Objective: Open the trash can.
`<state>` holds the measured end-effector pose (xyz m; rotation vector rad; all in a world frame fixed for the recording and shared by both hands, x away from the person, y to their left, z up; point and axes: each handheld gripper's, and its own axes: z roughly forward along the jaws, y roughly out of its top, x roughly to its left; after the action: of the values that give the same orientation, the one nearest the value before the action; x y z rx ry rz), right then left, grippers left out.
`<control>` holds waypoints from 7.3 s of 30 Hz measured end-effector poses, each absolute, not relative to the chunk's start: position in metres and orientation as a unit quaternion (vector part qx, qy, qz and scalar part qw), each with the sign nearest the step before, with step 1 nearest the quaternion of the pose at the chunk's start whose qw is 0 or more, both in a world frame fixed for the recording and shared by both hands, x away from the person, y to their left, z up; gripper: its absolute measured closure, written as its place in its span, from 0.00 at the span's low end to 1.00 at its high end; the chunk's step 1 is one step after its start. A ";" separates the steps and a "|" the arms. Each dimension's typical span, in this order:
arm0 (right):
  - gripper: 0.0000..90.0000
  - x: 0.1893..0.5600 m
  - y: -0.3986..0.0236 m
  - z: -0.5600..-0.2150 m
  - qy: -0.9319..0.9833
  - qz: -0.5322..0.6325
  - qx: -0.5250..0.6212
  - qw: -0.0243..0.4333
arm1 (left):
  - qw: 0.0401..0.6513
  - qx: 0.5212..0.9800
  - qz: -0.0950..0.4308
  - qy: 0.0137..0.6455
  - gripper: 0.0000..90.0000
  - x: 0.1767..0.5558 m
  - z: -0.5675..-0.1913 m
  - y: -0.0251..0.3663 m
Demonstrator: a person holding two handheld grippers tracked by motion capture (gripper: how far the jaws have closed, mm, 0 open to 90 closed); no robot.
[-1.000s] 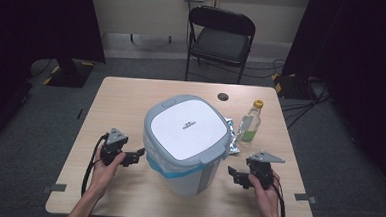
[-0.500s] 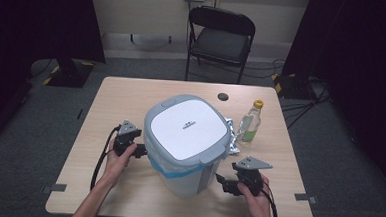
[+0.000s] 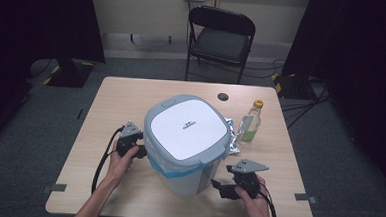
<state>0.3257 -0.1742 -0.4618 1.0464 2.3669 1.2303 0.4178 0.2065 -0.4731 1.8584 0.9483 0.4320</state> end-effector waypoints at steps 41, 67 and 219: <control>0.41 0.382 -0.154 -0.453 0.801 0.402 0.403 0.187 | 0.473 0.764 0.157 0.410 0.47 0.421 -0.478 0.229; 0.32 0.346 -0.154 -0.468 0.808 0.421 0.391 0.132 | 0.462 0.795 0.122 0.374 0.43 0.369 -0.481 0.234; 0.74 0.480 -0.107 -0.442 0.763 0.466 0.401 0.198 | 0.453 0.731 0.213 0.463 0.57 0.466 -0.453 0.244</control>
<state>0.4804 -0.1067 -0.4418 1.1223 2.1352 1.3049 0.4663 0.2437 -0.4528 1.8045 1.1440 0.5266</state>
